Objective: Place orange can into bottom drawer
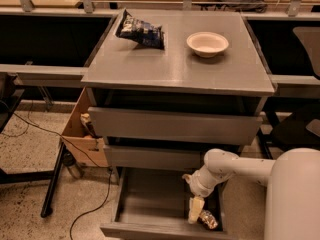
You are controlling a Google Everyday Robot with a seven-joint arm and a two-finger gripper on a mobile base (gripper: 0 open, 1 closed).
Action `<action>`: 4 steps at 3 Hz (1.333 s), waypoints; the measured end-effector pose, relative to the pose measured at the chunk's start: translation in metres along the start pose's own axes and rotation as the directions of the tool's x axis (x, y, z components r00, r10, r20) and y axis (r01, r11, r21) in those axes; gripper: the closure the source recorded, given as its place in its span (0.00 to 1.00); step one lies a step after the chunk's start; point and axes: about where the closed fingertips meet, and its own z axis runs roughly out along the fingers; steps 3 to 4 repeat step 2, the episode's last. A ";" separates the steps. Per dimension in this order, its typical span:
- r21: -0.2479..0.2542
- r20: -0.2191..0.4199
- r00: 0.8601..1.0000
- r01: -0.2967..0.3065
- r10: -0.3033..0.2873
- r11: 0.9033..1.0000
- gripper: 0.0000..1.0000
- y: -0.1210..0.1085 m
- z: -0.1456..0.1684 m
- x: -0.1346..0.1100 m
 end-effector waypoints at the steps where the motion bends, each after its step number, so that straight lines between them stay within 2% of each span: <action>1: 0.016 0.024 0.999 0.040 -0.040 0.999 0.00 0.007 -0.008 -0.006; 4: 0.016 0.024 0.999 0.040 -0.040 0.999 0.00 0.007 -0.008 -0.006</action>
Offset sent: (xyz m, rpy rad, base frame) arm -0.0056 -0.0024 0.0201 0.0381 -0.0588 0.0315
